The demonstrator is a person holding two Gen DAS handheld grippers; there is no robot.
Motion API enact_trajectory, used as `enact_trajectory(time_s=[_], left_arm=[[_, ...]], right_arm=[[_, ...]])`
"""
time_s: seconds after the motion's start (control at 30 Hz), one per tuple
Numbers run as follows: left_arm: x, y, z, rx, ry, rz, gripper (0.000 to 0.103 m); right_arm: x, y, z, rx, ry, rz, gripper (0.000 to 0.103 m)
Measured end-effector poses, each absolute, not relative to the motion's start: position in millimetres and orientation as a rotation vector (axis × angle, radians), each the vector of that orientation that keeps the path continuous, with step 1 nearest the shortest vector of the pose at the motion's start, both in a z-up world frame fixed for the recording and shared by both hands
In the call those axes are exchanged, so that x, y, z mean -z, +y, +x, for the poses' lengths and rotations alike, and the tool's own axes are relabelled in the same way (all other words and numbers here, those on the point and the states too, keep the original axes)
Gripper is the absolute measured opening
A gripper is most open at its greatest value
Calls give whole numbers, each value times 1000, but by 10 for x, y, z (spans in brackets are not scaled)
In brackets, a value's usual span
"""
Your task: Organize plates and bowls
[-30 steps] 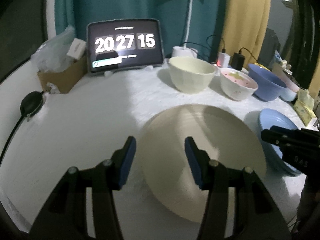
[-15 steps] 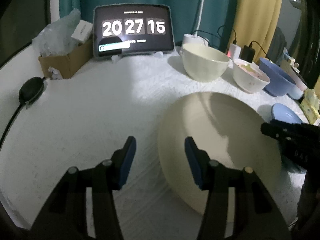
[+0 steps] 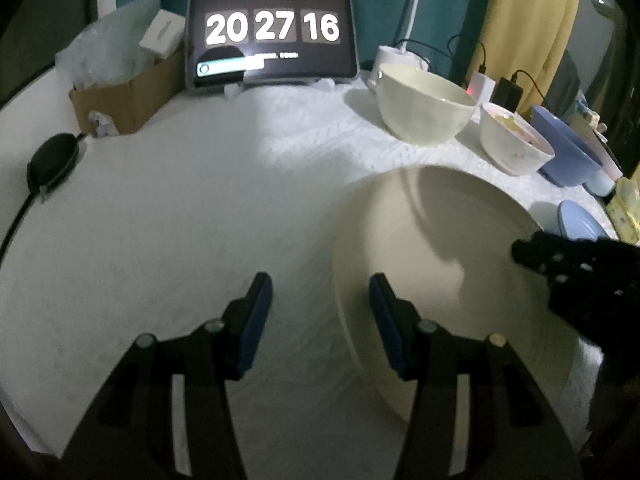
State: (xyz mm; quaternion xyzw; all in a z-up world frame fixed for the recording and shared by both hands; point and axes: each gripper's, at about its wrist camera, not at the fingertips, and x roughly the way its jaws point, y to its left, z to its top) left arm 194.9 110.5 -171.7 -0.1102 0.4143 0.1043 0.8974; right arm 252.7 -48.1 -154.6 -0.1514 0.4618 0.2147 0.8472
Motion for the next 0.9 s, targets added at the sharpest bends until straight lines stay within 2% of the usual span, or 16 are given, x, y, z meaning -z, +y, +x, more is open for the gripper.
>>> enact_trajectory(time_s=[0.27,0.47,0.5,0.53,0.6,0.63,0.67,0.9], left_arm=[[1713,1063,1949,-204,863,-204,52],[1700,984,1932,-183,855,-160,51],[1697,984,1930,-185,852,-158,49],[1698,981,1929,-185,852,-155,42],[1690,982,1920,-184,854,-157,40],[1681,979,1913,-186,850,-154,33],[1671,977,1902,-187,846,-150,30],[1681,1018,1881,-186,844,-155,26]], right_arm=[[1611,-387,2458,-507,985,-321,28],[1611,-329,2387,-538,977,-328,14],[1611,-328,2377,-545,978,-325,12],[1613,-332,2366,-557,981,-318,9],[1613,-352,2352,-573,984,-301,7],[1610,-360,2346,-577,986,-295,6],[1609,-370,2342,-579,989,-287,6],[1516,-473,2356,-564,968,-234,6]])
